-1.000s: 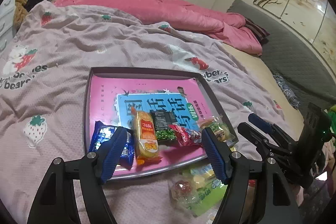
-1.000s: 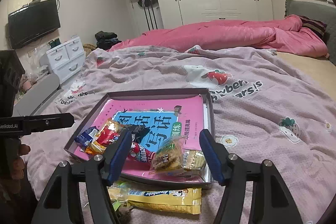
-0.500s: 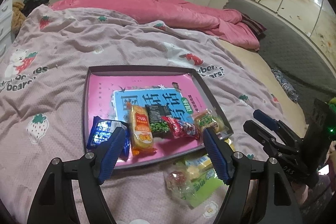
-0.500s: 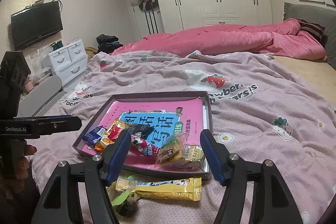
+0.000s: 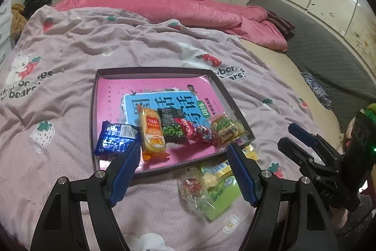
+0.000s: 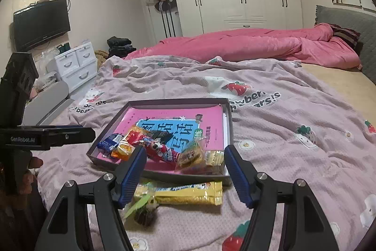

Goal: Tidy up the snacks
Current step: 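Withdraw both open tools from the tray toward the remaining snacks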

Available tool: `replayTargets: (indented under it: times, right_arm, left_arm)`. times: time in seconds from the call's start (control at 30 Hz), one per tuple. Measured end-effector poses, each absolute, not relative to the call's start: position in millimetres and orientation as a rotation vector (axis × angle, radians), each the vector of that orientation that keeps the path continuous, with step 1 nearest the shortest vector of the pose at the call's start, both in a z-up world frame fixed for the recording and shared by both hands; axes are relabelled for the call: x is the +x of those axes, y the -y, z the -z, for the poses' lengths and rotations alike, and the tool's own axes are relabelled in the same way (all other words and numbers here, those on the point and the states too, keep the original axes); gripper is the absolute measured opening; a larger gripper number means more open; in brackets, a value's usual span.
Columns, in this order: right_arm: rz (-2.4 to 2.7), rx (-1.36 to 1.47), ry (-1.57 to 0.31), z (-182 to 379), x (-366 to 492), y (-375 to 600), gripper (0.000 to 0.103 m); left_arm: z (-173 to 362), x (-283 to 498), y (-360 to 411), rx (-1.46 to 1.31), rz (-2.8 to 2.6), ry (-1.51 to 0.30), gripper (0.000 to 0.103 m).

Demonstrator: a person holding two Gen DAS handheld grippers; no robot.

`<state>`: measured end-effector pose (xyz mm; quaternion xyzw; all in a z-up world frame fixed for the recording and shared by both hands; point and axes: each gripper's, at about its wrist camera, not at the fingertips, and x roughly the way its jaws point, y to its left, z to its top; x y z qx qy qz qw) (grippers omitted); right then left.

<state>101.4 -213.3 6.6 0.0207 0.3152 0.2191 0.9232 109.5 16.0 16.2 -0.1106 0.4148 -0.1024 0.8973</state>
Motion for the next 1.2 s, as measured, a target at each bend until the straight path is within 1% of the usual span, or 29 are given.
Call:
replayTargets:
  times: [0.7, 1.2]
  right_arm:
    - [-0.475, -0.081, -0.721, 4, 69, 199, 0.068]
    - [-0.559, -0.224, -0.843, 33, 60, 176, 0.068]
  left_arm:
    - [-15, 90, -15, -0.205, 0.223, -0.900, 0.078]
    - [4, 86, -8, -0.195, 0.245, -0.984, 0.078]
